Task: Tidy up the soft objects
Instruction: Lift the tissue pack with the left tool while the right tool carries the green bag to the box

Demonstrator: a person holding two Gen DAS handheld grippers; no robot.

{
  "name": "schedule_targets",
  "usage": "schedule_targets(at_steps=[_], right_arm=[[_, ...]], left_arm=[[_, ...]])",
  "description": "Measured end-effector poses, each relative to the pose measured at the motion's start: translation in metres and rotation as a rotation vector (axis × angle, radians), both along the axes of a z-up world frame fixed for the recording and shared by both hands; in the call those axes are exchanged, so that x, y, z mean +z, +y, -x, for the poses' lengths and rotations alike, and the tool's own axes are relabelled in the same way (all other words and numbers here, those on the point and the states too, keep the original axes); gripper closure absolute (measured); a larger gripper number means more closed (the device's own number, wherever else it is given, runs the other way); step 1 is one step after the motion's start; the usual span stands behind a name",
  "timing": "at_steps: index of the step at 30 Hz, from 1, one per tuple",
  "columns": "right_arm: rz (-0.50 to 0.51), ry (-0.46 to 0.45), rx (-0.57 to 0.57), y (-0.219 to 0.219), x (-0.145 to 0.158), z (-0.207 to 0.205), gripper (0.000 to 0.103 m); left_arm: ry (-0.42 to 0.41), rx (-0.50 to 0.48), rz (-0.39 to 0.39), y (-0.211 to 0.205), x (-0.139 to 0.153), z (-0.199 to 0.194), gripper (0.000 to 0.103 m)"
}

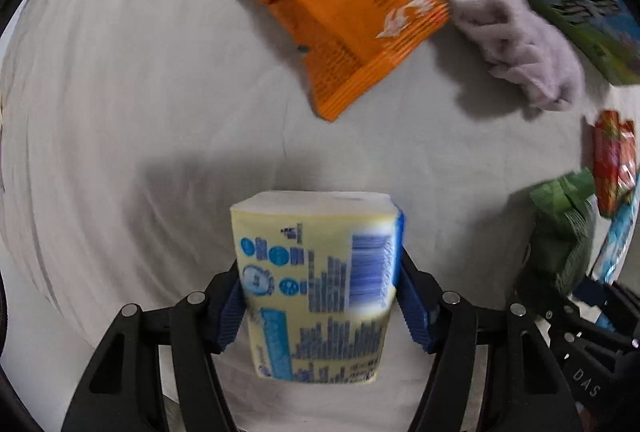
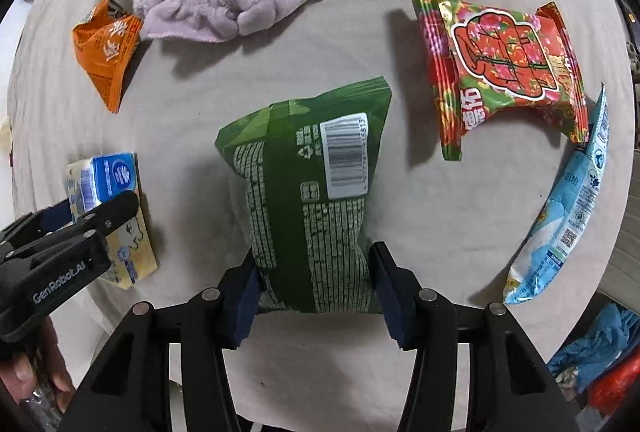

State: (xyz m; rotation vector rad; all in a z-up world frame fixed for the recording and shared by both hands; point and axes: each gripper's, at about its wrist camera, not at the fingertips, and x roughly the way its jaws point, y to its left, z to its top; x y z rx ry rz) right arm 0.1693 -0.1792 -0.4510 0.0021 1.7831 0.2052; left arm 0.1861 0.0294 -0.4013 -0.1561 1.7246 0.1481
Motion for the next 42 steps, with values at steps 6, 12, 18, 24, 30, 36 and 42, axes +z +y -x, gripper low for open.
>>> schedule_targets(at_steps=[6, 12, 18, 24, 30, 36, 42], right_arm=[[0.03, 0.011, 0.027, 0.003, -0.015, -0.015, 0.042], [0.098, -0.02, 0.067, 0.024, -0.015, -0.009, 0.05], [0.066, -0.051, 0.041, 0.017, -0.007, -0.006, 0.06], [0.002, -0.09, 0.036, -0.002, 0.027, -0.004, 0.061], [-0.065, -0.185, 0.008, -0.041, 0.097, 0.003, 0.061], [-0.108, -0.311, -0.06, -0.056, 0.174, -0.026, 0.061], [-0.084, -0.388, -0.115, -0.052, 0.212, -0.08, 0.061]], left_arm=[[-0.017, 0.041, 0.015, 0.008, 0.002, 0.009, 0.036], [-0.027, 0.049, 0.016, 0.004, -0.006, 0.008, 0.043], [-0.078, 0.043, 0.014, -0.007, 0.014, 0.014, 0.044], [-0.185, 0.044, 0.074, -0.022, 0.067, 0.033, 0.044], [-0.334, -0.019, 0.142, -0.044, 0.153, 0.03, 0.044], [-0.438, -0.136, 0.188, -0.055, 0.228, -0.027, 0.044], [-0.487, -0.207, 0.188, -0.067, 0.237, -0.102, 0.044]])
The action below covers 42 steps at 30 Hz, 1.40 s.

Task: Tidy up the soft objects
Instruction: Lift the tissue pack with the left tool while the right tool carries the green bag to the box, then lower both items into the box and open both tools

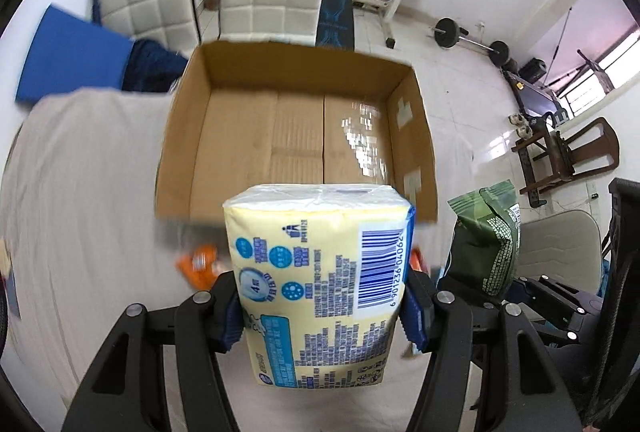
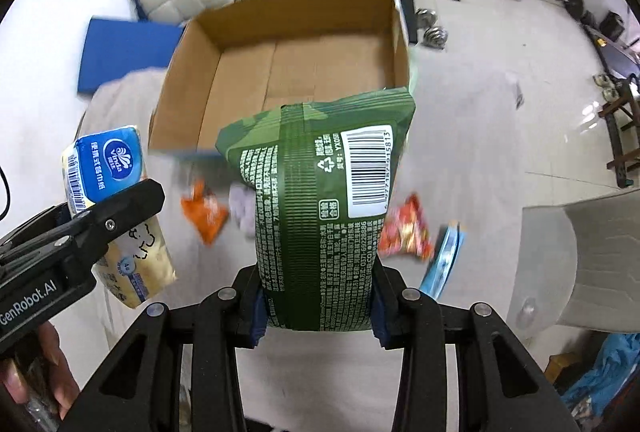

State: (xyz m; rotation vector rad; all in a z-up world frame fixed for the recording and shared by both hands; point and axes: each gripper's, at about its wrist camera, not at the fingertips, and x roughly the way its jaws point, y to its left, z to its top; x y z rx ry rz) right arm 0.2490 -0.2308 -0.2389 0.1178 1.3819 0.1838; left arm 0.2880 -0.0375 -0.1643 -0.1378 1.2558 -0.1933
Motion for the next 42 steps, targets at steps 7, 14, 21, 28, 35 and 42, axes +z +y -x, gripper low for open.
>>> schedule_targets(at_steps=[7, 14, 21, 28, 35, 42], right_arm=[[0.038, -0.013, -0.037, 0.011, -0.002, -0.082, 0.061], [0.066, 0.028, -0.031, 0.039, -0.06, -0.165, 0.061], [0.092, 0.111, -0.009, 0.054, -0.125, -0.223, 0.061], [0.129, 0.156, -0.015, 0.054, -0.166, -0.254, 0.061], [0.109, 0.179, -0.024, 0.049, -0.19, -0.279, 0.061], [0.082, 0.18, -0.04, 0.034, -0.187, -0.273, 0.042]], left_arm=[[0.007, -0.051, -0.02, 0.004, -0.017, -0.083, 0.044], [0.113, -0.061, 0.015, 0.019, -0.069, -0.158, 0.044], [0.265, -0.044, 0.095, 0.031, -0.127, -0.204, 0.044], [0.32, -0.07, 0.113, 0.022, -0.161, -0.227, 0.044], [0.373, -0.075, 0.169, 0.015, -0.183, -0.238, 0.043], [0.406, -0.08, 0.164, 0.01, -0.181, -0.236, 0.039]])
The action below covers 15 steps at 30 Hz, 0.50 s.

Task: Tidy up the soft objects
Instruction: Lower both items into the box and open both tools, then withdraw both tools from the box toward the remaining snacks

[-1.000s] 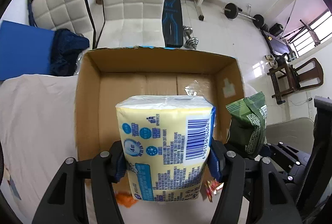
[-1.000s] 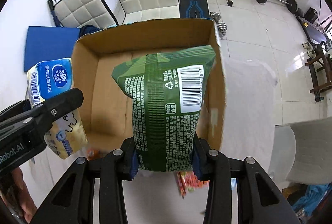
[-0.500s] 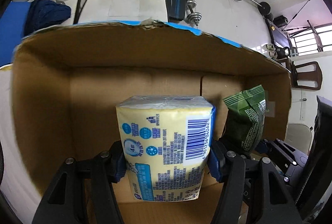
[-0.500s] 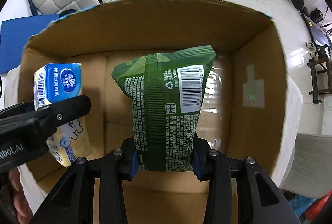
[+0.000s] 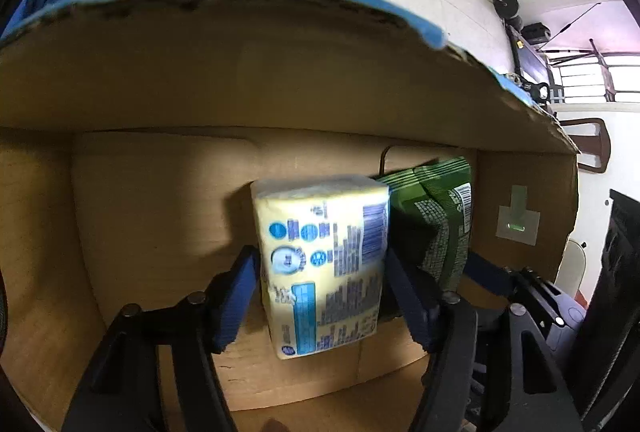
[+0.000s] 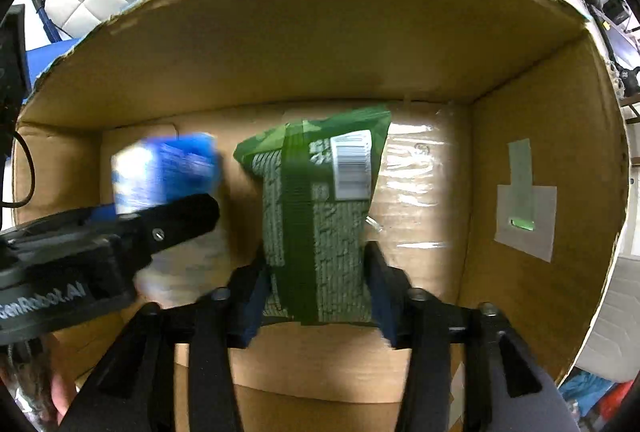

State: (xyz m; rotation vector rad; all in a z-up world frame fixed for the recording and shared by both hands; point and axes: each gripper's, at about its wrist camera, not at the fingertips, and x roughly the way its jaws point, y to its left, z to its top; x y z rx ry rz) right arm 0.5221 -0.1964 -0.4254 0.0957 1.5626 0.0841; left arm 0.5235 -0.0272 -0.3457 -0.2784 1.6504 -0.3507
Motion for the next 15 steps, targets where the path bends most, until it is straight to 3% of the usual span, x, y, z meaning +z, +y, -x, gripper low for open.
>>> schedule_targets(at_steps=[4, 6, 8, 12, 15], right_arm=[[0.006, -0.005, 0.0, -0.005, 0.006, 0.004, 0.039], [0.01, -0.005, 0.001, -0.006, 0.01, 0.009, 0.026], [0.023, -0.014, 0.004, -0.008, 0.017, 0.019, 0.02], [0.016, -0.026, -0.006, -0.012, 0.03, 0.036, 0.001], [0.032, -0.067, -0.009, -0.014, 0.039, 0.054, 0.0]], left_arm=[[-0.043, -0.012, -0.041, 0.0, 0.018, 0.007, 0.025], [-0.068, -0.013, -0.079, 0.002, 0.031, 0.012, 0.014], [-0.088, -0.014, -0.107, 0.005, 0.041, 0.021, 0.006], [-0.154, -0.012, -0.148, 0.016, 0.062, 0.043, 0.003], [-0.212, -0.002, -0.173, 0.026, 0.076, 0.063, 0.003]])
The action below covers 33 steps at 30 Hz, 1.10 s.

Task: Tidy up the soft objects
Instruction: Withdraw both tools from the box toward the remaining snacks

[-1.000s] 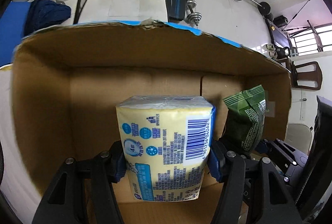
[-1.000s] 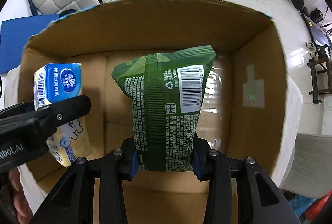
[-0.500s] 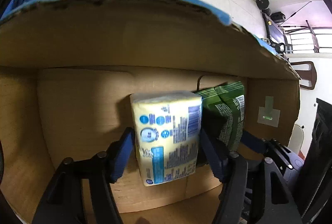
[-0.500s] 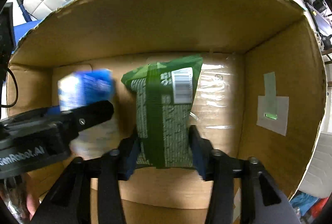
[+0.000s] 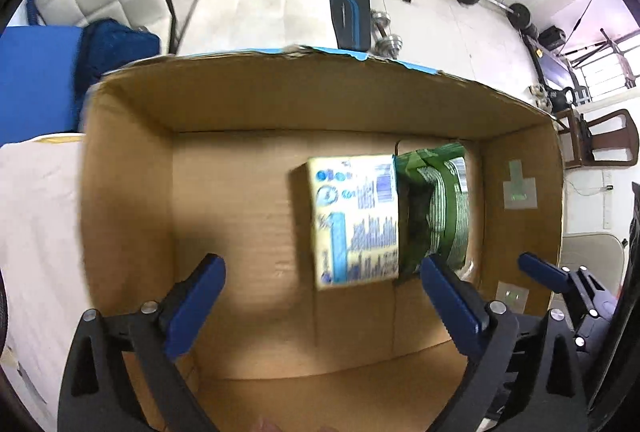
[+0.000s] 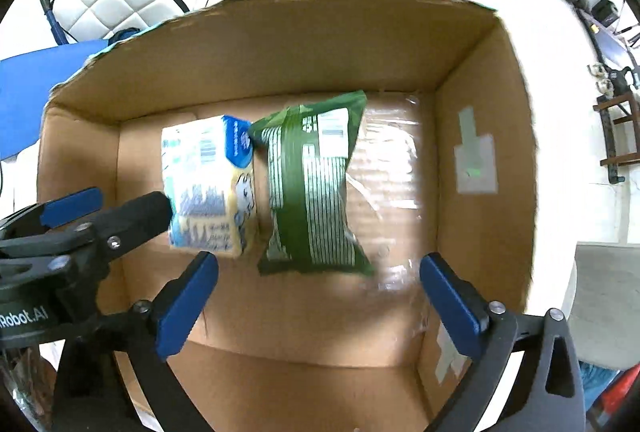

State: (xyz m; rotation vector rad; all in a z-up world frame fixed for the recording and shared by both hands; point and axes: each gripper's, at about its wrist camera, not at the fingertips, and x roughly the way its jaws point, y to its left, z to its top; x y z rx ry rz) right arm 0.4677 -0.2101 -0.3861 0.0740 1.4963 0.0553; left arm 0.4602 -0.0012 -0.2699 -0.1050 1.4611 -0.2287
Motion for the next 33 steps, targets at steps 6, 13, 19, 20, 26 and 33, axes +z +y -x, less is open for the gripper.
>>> schedule_targets(at_steps=[6, 13, 19, 20, 26, 33], right_arm=[[0.039, -0.09, 0.002, 0.004, 0.023, 0.039, 0.0], [0.063, -0.176, -0.015, 0.028, 0.048, 0.083, 0.0], [0.087, -0.26, -0.027, 0.031, 0.098, 0.122, 0.0], [0.083, -0.269, -0.027, 0.032, 0.11, 0.129, 0.0], [0.044, -0.313, -0.031, 0.026, 0.151, 0.167, 0.0], [-0.033, -0.245, -0.151, -0.025, 0.152, 0.203, 0.0]], left_arm=[[-0.165, -0.005, -0.076, 0.017, 0.036, 0.045, 0.003], [-0.261, -0.007, -0.089, 0.018, 0.07, 0.066, 0.003], [-0.299, -0.004, -0.073, 0.012, 0.098, 0.1, 0.003], [-0.308, -0.003, -0.07, 0.01, 0.103, 0.107, 0.003], [-0.341, 0.038, -0.035, 0.011, 0.129, 0.139, 0.003], [-0.341, 0.122, -0.078, 0.022, 0.125, 0.176, 0.003]])
